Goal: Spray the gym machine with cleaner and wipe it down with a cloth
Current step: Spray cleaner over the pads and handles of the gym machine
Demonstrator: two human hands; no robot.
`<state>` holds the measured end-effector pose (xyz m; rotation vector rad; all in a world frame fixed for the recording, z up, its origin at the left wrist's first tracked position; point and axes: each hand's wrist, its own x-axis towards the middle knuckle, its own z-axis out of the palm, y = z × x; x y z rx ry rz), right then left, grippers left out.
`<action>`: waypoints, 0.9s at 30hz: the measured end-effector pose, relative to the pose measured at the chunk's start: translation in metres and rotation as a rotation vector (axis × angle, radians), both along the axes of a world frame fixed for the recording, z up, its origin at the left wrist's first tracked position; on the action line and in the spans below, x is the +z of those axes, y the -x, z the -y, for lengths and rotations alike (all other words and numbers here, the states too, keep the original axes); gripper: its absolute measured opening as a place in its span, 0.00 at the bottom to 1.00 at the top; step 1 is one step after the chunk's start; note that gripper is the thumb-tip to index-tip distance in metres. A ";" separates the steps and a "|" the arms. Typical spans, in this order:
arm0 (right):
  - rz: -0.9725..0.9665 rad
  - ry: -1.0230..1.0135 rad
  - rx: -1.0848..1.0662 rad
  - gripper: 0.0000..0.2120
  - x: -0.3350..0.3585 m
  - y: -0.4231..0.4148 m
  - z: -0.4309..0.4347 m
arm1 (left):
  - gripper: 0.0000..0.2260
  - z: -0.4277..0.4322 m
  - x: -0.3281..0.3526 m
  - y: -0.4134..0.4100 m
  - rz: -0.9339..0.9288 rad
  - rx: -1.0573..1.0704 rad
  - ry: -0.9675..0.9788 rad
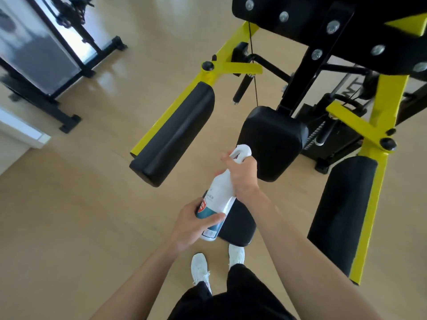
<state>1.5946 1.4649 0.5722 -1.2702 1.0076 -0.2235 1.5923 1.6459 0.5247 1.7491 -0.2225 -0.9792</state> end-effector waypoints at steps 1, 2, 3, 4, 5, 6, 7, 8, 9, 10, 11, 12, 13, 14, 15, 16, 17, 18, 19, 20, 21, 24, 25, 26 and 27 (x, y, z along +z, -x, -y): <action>0.007 0.016 0.041 0.10 0.005 -0.011 0.004 | 0.25 0.004 0.003 -0.003 0.013 0.034 0.007; 0.014 0.024 0.074 0.10 0.010 -0.021 0.008 | 0.23 0.009 0.006 -0.006 0.026 0.066 0.005; 0.019 0.032 0.099 0.11 0.014 -0.031 0.012 | 0.21 0.013 0.009 -0.010 0.040 0.098 -0.001; 0.018 0.036 0.114 0.13 0.015 -0.040 0.016 | 0.19 0.018 0.012 -0.014 0.058 0.129 -0.012; 0.006 0.034 0.110 0.15 0.017 -0.048 0.020 | 0.19 0.021 0.013 -0.019 0.083 0.154 -0.028; -0.008 0.021 0.088 0.18 0.016 -0.055 0.023 | 0.19 0.024 0.015 -0.025 0.101 0.172 -0.047; -0.021 -0.001 0.059 0.20 0.014 -0.060 0.025 | 0.19 0.026 0.017 -0.030 0.107 0.182 -0.061; -0.030 -0.019 0.033 0.21 0.011 -0.062 0.027 | 0.20 0.027 0.017 -0.035 0.107 0.180 -0.068; -0.037 -0.031 0.019 0.22 0.008 -0.063 0.028 | 0.21 0.027 0.017 -0.038 0.113 0.165 -0.070; -0.036 -0.035 0.022 0.23 0.006 -0.061 0.028 | 0.22 0.026 0.018 -0.038 0.122 0.148 -0.072; -0.030 -0.030 0.041 0.22 0.003 -0.060 0.027 | 0.22 0.025 0.016 -0.037 0.131 0.130 -0.079; -0.022 -0.019 0.069 0.21 0.002 -0.057 0.025 | 0.22 0.023 0.014 -0.033 0.132 0.121 -0.083; -0.014 -0.008 0.105 0.20 0.001 -0.054 0.022 | 0.20 0.021 0.012 -0.027 0.119 0.122 -0.088; -0.009 -0.003 0.140 0.20 -0.001 -0.051 0.019 | 0.19 0.019 0.009 -0.020 0.092 0.127 -0.083; -0.009 -0.001 0.170 0.21 -0.003 -0.047 0.015 | 0.19 0.016 0.005 -0.015 0.059 0.128 -0.078; -0.021 0.005 0.202 0.21 -0.004 -0.043 0.011 | 0.20 0.012 0.001 -0.010 0.021 0.126 -0.075; -0.040 0.016 0.238 0.20 -0.006 -0.040 0.005 | 0.21 0.007 -0.002 -0.006 -0.012 0.116 -0.077; -0.055 0.027 0.274 0.18 -0.008 -0.036 -0.001 | 0.22 0.002 -0.005 -0.002 -0.041 0.099 -0.079; -0.066 0.035 0.307 0.17 -0.010 -0.032 -0.008 | 0.24 -0.004 -0.007 0.002 -0.065 0.080 -0.074; -0.078 0.038 0.333 0.16 -0.011 -0.028 -0.015 | 0.26 -0.009 -0.010 0.006 -0.083 0.068 -0.069; -0.090 0.040 0.355 0.15 -0.012 -0.025 -0.021 | 0.28 -0.015 -0.012 0.010 -0.094 0.064 -0.071; -0.072 0.048 0.443 0.13 -0.013 -0.016 -0.041 | 0.31 -0.032 -0.016 0.023 -0.118 0.101 -0.055; -0.047 0.050 0.479 0.12 -0.013 -0.014 -0.048 | 0.31 -0.038 -0.017 0.028 -0.123 0.115 -0.042; -0.018 0.049 0.511 0.10 -0.013 -0.012 -0.055 | 0.31 -0.043 -0.018 0.032 -0.134 0.130 -0.031; 0.004 0.045 0.535 0.09 -0.014 -0.010 -0.062 | 0.32 -0.049 -0.019 0.036 -0.153 0.146 -0.019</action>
